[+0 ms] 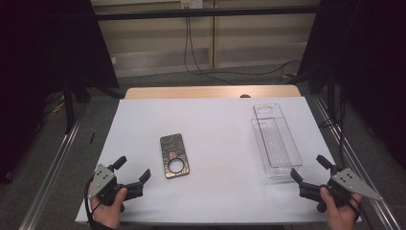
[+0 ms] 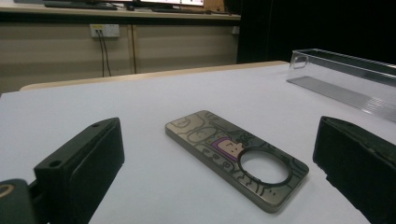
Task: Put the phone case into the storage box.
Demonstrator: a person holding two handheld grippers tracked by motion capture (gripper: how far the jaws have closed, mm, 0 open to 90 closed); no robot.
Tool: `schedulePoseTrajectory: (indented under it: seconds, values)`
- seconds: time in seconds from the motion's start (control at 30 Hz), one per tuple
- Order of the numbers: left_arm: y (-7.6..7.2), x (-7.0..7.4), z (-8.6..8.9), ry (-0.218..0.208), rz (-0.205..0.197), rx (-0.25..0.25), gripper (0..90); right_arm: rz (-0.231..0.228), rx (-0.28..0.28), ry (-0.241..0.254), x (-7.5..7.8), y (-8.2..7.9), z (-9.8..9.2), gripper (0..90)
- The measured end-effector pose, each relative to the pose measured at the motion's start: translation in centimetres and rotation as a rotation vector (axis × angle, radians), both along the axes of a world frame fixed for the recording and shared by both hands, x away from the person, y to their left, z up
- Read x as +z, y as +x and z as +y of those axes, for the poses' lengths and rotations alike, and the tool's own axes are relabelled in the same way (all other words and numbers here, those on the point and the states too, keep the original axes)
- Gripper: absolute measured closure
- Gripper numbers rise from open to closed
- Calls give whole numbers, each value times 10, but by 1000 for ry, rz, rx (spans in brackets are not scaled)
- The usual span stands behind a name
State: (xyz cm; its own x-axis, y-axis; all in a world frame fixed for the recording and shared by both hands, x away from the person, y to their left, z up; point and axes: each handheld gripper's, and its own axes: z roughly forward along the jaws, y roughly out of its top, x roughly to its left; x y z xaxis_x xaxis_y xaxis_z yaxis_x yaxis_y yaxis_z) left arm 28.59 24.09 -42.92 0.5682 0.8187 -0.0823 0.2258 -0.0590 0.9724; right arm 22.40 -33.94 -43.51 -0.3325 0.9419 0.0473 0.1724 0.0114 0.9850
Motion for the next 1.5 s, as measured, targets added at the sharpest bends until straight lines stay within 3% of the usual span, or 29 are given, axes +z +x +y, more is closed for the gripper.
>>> schedulePoseTrajectory:
  seconds: [0.07,0.17,0.37,0.53,0.67,0.87,0.97,1.13,1.33,1.5]
  values:
    - [2,4,-1,11,-16,-3,19,2,-2,0,0,0,0,0]
    - [6,7,-2,-3,-5,-20,20,2,-5,2,0,0,0,0]
    - [15,6,-10,15,9,-38,26,3,-8,5,-1,0,0,0]
    - [25,7,-20,8,23,-95,35,3,-7,10,-1,0,-2,0]
    - [33,9,-28,24,-4,-124,35,0,-3,10,-1,0,-2,0]
    - [51,8,-38,31,26,-141,35,1,1,8,-1,0,-1,0]
    - [56,8,-42,62,17,-147,35,4,1,5,-1,0,-1,0]
    - [64,11,-49,49,39,-173,35,7,-2,8,-2,0,-1,0]
    - [73,16,-61,52,4,-253,34,15,-1,7,-3,0,-1,0]
    - [83,21,-73,89,-6,-283,29,15,0,7,-3,0,-1,0]
